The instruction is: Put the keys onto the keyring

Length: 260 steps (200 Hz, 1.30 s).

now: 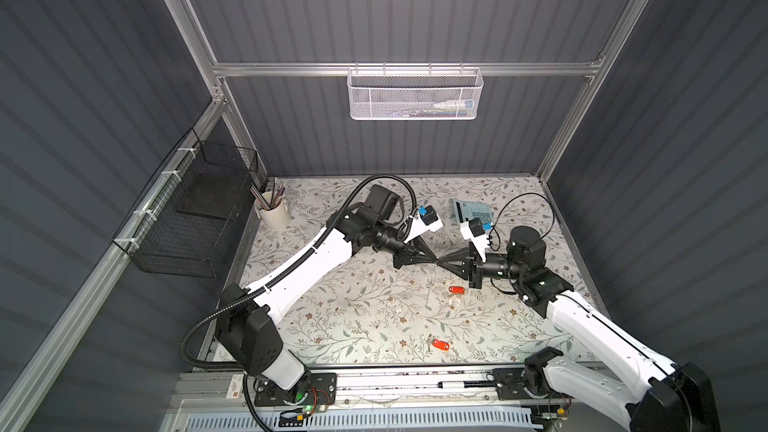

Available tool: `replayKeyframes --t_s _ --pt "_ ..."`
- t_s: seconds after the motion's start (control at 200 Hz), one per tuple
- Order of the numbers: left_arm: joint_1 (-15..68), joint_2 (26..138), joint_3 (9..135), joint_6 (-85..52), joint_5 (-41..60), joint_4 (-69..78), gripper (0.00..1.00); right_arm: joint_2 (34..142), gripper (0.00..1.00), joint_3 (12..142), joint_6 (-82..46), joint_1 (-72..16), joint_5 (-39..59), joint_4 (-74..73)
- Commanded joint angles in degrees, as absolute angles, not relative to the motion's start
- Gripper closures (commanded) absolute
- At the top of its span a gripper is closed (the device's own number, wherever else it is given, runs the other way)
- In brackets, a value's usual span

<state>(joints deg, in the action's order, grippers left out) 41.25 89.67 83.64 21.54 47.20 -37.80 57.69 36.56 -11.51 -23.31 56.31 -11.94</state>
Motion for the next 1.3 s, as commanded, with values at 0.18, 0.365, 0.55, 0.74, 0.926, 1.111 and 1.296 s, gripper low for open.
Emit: replayKeyframes --t_s 0.18,0.365,0.55,0.74,0.926,1.111,1.296 --pt "42.5 89.8 83.6 20.2 45.1 -36.2 1.0 57.3 1.0 37.9 -12.0 -23.6 56.7 -13.8" --pt "42.4 84.0 73.8 12.8 39.5 -22.5 1.0 53.7 0.58 36.9 -14.8 -22.5 48.5 -12.1" --pt "42.5 77.3 62.8 7.6 32.8 -7.8 1.0 49.3 0.43 34.3 -24.7 -19.8 38.1 -10.8" --pt "42.5 72.3 54.8 5.2 27.8 1.6 1.0 48.1 0.41 37.9 -29.2 -19.1 27.2 9.0" --pt "42.8 68.6 51.1 6.9 22.0 3.4 1.0 47.0 0.41 37.0 -33.3 -19.0 16.0 22.7" --pt "43.2 67.9 48.0 7.2 19.6 6.4 1.0 49.5 0.48 33.9 -37.8 -19.2 12.8 30.3" --pt "44.7 67.3 47.8 8.2 19.3 6.0 1.0 55.7 0.53 32.0 -38.2 -21.5 9.5 30.3"
